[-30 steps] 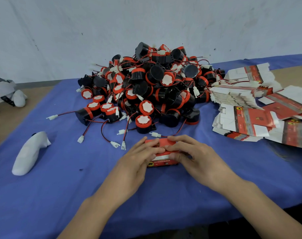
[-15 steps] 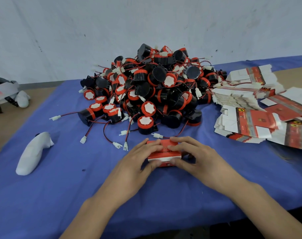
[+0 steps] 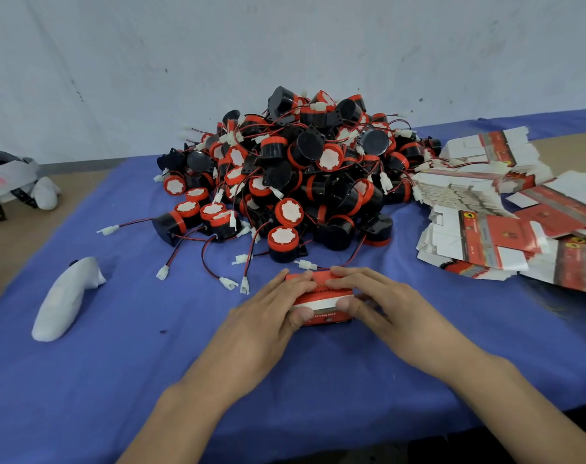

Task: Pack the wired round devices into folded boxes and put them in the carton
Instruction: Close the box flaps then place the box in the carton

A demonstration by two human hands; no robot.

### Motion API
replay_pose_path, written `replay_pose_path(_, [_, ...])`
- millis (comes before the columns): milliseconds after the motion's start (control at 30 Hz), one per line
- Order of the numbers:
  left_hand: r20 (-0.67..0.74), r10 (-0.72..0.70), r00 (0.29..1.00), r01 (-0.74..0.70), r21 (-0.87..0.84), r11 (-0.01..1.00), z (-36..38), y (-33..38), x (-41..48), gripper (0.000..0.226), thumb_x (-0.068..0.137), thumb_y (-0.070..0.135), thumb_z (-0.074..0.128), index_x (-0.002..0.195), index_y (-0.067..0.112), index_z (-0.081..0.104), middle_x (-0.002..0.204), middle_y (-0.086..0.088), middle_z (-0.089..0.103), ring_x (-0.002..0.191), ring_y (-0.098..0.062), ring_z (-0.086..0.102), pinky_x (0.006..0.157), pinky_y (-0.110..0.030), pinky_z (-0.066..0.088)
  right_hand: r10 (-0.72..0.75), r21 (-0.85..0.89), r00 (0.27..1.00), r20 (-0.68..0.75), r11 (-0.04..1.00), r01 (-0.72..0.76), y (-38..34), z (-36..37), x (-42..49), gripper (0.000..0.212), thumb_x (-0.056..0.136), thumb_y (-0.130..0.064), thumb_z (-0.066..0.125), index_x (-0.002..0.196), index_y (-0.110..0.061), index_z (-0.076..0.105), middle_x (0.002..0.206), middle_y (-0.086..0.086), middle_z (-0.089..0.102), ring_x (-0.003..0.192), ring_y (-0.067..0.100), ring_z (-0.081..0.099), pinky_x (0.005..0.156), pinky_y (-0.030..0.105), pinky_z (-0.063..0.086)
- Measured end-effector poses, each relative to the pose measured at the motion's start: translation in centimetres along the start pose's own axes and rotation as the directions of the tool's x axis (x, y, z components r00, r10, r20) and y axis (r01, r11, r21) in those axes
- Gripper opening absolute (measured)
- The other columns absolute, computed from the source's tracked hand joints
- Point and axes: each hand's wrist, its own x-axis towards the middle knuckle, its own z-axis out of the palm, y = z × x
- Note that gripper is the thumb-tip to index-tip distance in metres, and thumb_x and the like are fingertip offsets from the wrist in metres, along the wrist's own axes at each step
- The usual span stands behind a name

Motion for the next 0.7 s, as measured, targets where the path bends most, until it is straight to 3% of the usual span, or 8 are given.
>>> replay_pose_path(100, [-0.033,0.005,0.999,-0.005,-0.009,1.000,0.06,-0.14,-0.04,0.056,0.094,0.064,0.017,0.146,0.050,0.034,0.148,0.041,0.029,0.142,0.020,0.008,0.111,-0.036,0.040,0.003,0.015,1.000,0.018,1.000,-0.004,0.00,0.00,-0.14,0.050,0.092,-0.067,0.041,0.134,-0.046,0.056,0.144,-0.037,0.043,0.107,-0.006,0.062,0.091,0.017,0.049])
replay_pose_path(200, [-0.079,-0.021,0.997,0.012,-0.123,0.992,0.12,-0.18,-0.14,0.052,0.095,0.063,0.024,0.141,0.048,0.042,0.147,0.032,0.040,0.142,0.012,0.024,0.107,-0.040,0.044,0.014,0.033,1.000,0.006,0.999,-0.014,-0.09,0.06,-0.03,0.047,0.093,-0.065,0.043,0.134,-0.046,0.056,0.141,-0.036,0.046,0.106,-0.003,0.063,0.090,0.020,0.051])
replay_pose_path(400, [-0.140,-0.040,0.989,-0.008,-0.327,0.945,-0.01,0.12,0.27,0.032,0.096,0.058,0.041,0.127,0.061,0.048,0.129,0.037,0.053,0.124,0.007,0.050,0.097,-0.025,0.050,-0.009,0.024,0.998,-0.066,1.000,0.011,-0.34,0.27,0.32,0.033,0.097,-0.055,0.048,0.128,-0.051,0.056,0.127,-0.032,0.057,0.098,0.001,0.065,0.081,0.020,0.052])
replay_pose_path(500, [-0.136,-0.051,0.989,-0.002,-0.363,0.932,0.03,-0.02,0.48,0.030,0.095,0.060,0.043,0.124,0.058,0.050,0.124,0.037,0.058,0.117,0.009,0.055,0.091,-0.019,0.052,-0.012,0.014,0.996,-0.090,1.000,0.013,-0.35,0.36,0.40,0.032,0.096,-0.054,0.048,0.126,-0.051,0.058,0.127,-0.032,0.057,0.097,0.001,0.064,0.079,0.018,0.051])
replay_pose_path(700, [-0.105,-0.037,0.994,-0.007,-0.385,0.923,0.20,-0.50,0.46,0.024,0.095,0.059,0.045,0.115,0.051,0.055,0.135,0.036,0.052,0.121,0.010,0.053,0.093,-0.018,0.051,-0.011,0.000,0.996,-0.091,1.000,0.012,-0.23,0.49,0.29,0.034,0.095,-0.055,0.047,0.125,-0.049,0.062,0.132,-0.035,0.053,0.101,-0.007,0.061,0.083,0.017,0.050])
